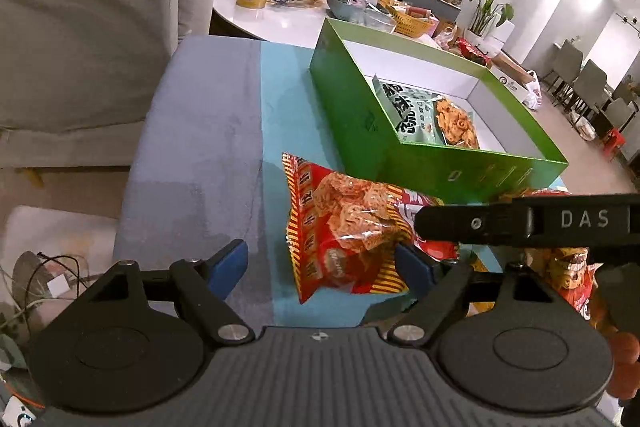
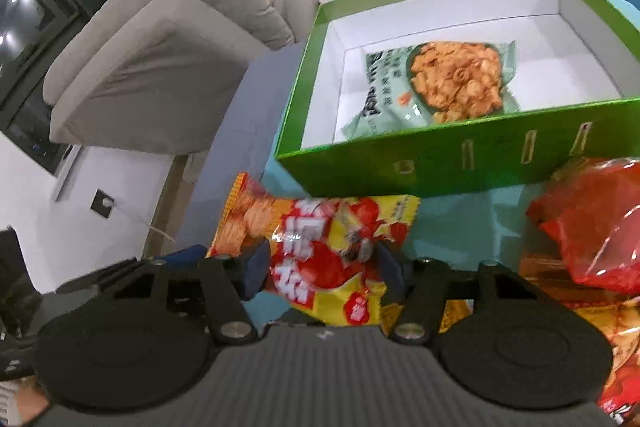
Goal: Organize snacks
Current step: 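Grasp the red-and-yellow crayfish chip bag with the right gripper, then carry the crayfish chip bag with the right gripper into the box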
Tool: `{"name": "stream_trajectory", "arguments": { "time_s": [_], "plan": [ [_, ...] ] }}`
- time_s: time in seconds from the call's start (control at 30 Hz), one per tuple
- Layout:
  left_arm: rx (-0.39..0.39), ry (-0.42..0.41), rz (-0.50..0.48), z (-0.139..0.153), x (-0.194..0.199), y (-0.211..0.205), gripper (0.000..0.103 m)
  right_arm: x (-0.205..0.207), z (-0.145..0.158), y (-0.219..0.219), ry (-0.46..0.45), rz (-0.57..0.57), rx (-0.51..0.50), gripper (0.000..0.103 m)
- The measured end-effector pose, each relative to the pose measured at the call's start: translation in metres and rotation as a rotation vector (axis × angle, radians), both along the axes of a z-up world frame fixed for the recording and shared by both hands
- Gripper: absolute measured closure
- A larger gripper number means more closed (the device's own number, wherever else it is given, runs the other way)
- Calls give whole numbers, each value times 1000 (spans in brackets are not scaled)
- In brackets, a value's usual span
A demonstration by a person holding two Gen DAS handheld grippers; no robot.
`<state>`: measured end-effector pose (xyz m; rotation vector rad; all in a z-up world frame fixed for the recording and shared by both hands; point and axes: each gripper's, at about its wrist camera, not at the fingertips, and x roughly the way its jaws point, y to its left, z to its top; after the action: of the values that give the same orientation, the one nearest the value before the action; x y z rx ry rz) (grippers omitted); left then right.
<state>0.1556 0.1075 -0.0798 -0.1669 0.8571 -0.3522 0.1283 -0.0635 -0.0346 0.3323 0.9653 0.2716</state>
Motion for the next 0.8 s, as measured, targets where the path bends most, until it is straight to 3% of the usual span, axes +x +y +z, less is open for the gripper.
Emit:
{"name": "stream_trajectory", "arguments": {
  "time_s": [0.17,0.33,0.4,0.57,0.8],
  "plan": [
    [22,-31,-42,2,0,-3,35,6,-4,-3,31,-31,-4,27],
    [47,-36,-70,-2,2,-7,45,14,-14,-3,68,-52,45,24],
    [36,-36,-83,-2,2,-8,54,15,-14,-3,70,-46,47,24],
    [86,-70,-80,5,-6,-13,56,7,-7,0,16,-12,5,41],
    [94,-142,-73,33,-30,-16,56,-11,16,-1,-55,-2,20,41]
  ]
}}
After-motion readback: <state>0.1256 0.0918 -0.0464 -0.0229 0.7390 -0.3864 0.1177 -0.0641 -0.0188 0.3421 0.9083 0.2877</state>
